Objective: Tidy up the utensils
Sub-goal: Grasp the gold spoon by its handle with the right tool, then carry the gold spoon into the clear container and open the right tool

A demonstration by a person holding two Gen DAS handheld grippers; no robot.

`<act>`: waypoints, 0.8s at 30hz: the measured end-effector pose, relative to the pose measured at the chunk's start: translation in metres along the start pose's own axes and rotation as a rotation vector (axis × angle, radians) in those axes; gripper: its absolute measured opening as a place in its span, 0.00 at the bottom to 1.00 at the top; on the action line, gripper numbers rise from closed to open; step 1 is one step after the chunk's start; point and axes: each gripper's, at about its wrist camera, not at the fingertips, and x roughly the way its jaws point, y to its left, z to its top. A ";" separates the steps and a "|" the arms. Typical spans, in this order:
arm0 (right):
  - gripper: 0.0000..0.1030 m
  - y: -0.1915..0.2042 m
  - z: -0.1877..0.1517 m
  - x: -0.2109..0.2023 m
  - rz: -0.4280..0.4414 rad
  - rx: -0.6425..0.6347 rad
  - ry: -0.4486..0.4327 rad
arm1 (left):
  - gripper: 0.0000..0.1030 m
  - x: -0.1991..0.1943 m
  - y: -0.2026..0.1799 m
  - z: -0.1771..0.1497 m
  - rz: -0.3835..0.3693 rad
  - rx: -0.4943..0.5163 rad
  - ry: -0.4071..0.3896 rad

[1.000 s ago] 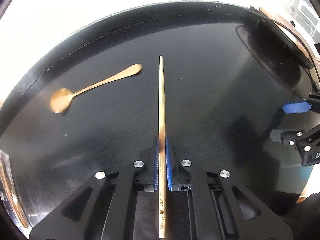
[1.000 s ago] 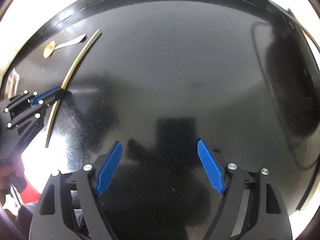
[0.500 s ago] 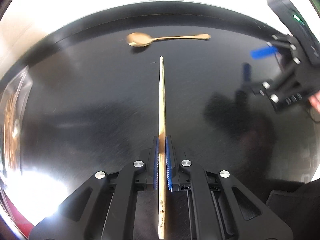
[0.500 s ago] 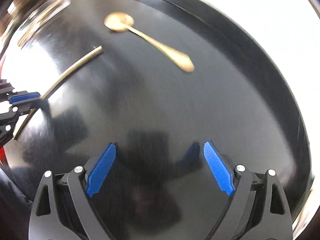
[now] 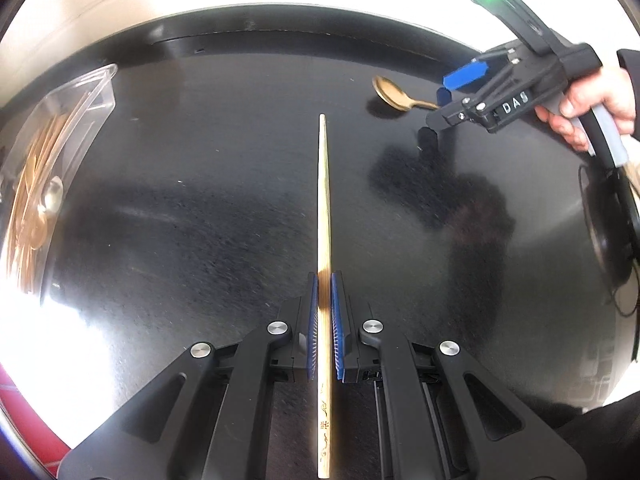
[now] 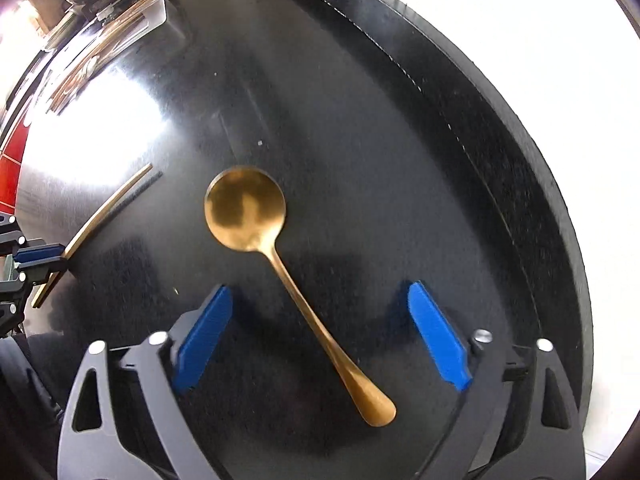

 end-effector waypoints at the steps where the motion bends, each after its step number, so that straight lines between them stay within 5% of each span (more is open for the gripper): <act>1: 0.73 0.003 0.001 -0.003 0.003 -0.006 -0.004 | 0.06 0.000 0.002 0.001 -0.003 -0.004 -0.002; 2: 0.59 0.006 0.002 -0.006 0.006 -0.014 -0.010 | 0.06 -0.004 0.007 -0.004 -0.006 -0.009 -0.004; 3: 0.34 0.012 0.005 -0.007 0.010 -0.020 -0.018 | 0.06 -0.003 0.009 -0.001 -0.011 -0.017 -0.005; 5: 0.09 0.021 0.008 -0.009 0.020 -0.003 -0.015 | 0.06 -0.001 0.011 0.006 -0.024 -0.031 -0.001; 14: 0.05 0.051 -0.020 -0.012 0.034 0.312 -0.013 | 0.06 0.008 0.019 0.031 -0.060 -0.097 0.065; 19: 0.05 0.063 -0.053 -0.038 0.042 0.476 -0.083 | 0.06 -0.006 0.024 0.035 -0.056 -0.099 0.044; 24: 0.05 0.081 -0.062 -0.055 0.040 0.518 -0.109 | 0.06 -0.030 0.028 0.036 -0.047 -0.103 0.020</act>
